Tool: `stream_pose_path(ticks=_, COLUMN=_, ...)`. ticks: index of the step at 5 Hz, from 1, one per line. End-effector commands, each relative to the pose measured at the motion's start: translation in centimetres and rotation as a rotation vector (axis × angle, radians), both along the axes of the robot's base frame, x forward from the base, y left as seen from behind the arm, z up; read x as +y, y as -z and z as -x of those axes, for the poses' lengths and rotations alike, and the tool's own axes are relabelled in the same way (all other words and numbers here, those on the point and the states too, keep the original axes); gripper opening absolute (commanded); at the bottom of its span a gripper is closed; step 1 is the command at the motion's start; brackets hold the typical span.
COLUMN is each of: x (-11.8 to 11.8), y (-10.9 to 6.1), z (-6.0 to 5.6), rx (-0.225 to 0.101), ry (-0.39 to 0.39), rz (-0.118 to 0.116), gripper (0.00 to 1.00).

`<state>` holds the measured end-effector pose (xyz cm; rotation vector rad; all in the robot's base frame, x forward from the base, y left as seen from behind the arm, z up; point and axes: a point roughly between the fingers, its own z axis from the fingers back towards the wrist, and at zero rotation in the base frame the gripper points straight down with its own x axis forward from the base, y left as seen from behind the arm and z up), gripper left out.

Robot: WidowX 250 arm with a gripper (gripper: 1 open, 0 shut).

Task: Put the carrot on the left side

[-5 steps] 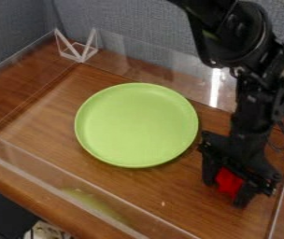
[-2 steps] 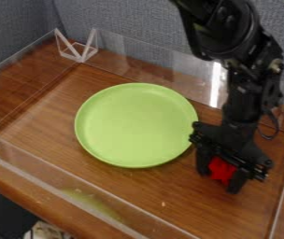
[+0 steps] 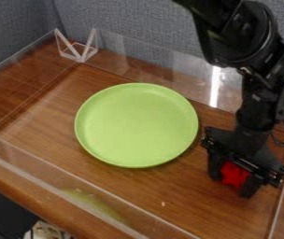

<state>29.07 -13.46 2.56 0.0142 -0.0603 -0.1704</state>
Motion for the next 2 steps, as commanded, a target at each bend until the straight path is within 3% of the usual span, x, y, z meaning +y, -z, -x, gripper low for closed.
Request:
stream_pose_path(ticks=1, x=0.3, y=-2.8, z=-0.6, rx=-0.081, ry=-0.060, rz=0.016, gripper=0.00)
stream_pose_path(ticks=2, x=1.4, y=-3.1, z=-0.3, rx=-0.095, ry=-0.125, rz=0.006, gripper=0.00)
